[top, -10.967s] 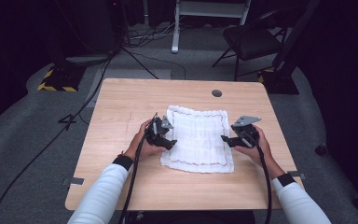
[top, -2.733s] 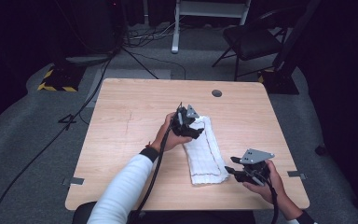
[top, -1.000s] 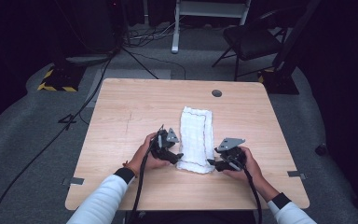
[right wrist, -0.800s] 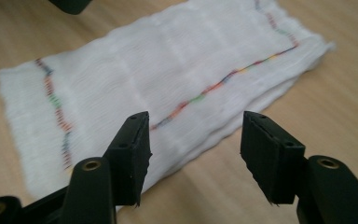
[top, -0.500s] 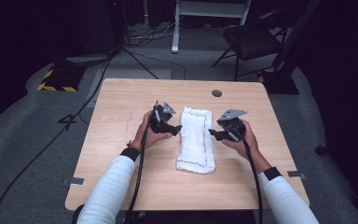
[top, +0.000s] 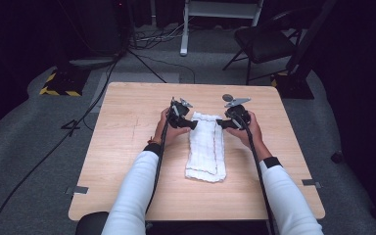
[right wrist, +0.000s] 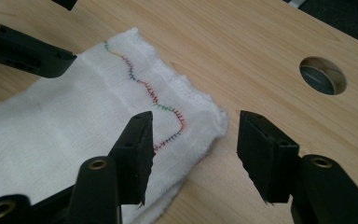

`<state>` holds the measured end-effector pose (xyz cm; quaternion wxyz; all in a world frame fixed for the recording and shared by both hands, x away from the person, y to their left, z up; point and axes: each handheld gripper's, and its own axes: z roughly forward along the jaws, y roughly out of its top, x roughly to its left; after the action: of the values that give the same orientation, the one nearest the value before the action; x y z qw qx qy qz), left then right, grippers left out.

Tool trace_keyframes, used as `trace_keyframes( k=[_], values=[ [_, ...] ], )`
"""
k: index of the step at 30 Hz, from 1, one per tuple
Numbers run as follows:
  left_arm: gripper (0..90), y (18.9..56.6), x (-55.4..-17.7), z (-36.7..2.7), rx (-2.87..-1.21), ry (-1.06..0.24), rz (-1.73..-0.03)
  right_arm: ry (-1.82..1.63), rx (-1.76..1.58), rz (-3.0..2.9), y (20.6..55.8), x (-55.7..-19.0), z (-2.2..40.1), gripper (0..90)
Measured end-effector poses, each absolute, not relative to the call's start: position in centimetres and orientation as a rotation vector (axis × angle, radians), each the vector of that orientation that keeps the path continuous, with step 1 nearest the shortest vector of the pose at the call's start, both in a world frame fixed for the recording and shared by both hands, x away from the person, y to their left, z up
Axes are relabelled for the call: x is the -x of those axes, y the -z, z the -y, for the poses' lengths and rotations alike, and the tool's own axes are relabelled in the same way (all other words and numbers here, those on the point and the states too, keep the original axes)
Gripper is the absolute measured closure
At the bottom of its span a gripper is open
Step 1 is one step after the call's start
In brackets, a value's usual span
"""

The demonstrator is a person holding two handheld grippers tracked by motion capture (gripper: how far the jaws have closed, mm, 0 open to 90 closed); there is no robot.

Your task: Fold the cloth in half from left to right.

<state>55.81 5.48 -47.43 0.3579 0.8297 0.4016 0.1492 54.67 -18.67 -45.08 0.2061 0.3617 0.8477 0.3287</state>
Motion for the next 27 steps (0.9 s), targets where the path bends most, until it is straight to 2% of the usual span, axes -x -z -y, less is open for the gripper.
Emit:
trace_keyframes(
  k=[6,16,21,22,25,27],
  values=[
    [26.1,48.3,-57.3,-4.7,-2.136,-0.418,-1.113,-0.892,-1.088,-2.355,46.8,-56.5,17.6,45.6],
    [26.3,49.6,-57.6,-4.3,-2.146,-0.362,-1.145,-0.889,-1.204,-2.371,48.7,-58.0,17.9,43.4],
    [27.7,49.7,-57.5,-4.5,-2.137,-0.348,-1.122,-0.946,-1.229,-2.397,48.9,-58.1,18.2,52.1],
    [31.7,49.6,-57.4,-4.5,-2.143,-0.341,-1.107,-0.95,-1.225,-2.401,48.9,-58.1,18.3,53.8],
    [49.9,49.4,-57.2,-4.3,-2.155,-0.302,-1.068,-0.965,-1.214,-2.431,48.8,-58.0,18.0,69.0],
    [62.8,49.4,-57.1,-4.2,-2.149,-0.27,-1.052,-0.963,-1.208,-2.444,48.7,-57.8,17.8,75.0]
  ],
)
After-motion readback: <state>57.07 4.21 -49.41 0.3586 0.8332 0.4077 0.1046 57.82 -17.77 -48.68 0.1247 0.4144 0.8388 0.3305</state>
